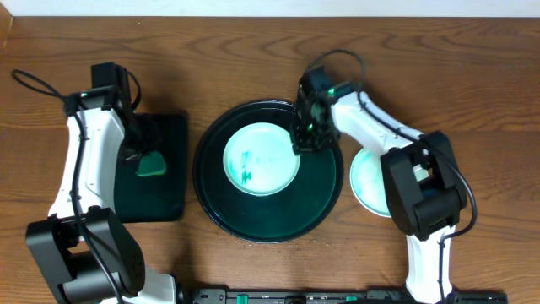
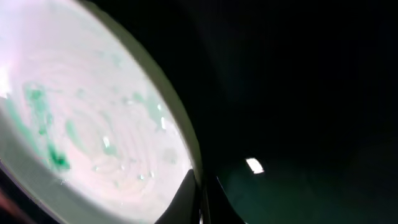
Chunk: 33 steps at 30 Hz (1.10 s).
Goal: Clean dirty plates on tray and stack at the side
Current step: 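Move right gripper to the remaining green plate rim and grasp, then bring the sponge in the left gripper onto the plate and scrub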
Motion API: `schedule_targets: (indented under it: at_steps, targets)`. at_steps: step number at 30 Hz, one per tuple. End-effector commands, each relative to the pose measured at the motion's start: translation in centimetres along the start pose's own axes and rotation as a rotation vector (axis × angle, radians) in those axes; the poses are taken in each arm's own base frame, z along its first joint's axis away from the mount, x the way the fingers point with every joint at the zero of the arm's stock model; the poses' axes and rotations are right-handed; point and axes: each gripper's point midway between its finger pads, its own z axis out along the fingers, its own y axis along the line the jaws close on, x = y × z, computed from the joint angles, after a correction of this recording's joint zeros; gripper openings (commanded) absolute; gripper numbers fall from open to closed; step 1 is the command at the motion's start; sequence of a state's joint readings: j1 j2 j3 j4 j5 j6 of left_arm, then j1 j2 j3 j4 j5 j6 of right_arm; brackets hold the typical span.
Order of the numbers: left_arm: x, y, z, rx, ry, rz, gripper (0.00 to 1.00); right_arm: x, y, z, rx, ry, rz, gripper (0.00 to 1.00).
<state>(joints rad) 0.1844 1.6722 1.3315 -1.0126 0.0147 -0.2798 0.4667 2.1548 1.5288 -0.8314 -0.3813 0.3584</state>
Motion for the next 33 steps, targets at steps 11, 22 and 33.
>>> schedule_targets:
  at_steps: [11, 22, 33]
  targets:
    - [4.0, -12.5, -0.6, 0.183, -0.045, 0.340, 0.07, 1.2, -0.9, 1.1, 0.001, -0.004, 0.101, 0.01]
    - [8.8, -18.0, 4.8, 0.159, 0.069, 0.523, 0.07, 1.2, -0.8, 1.2, 0.000, -0.006, 0.093, 0.01]
    - [11.7, -17.7, 9.7, 0.092, 0.227, 0.487, 0.07, 1.2, -0.7, 1.2, 0.000, -0.006, 0.089, 0.01]
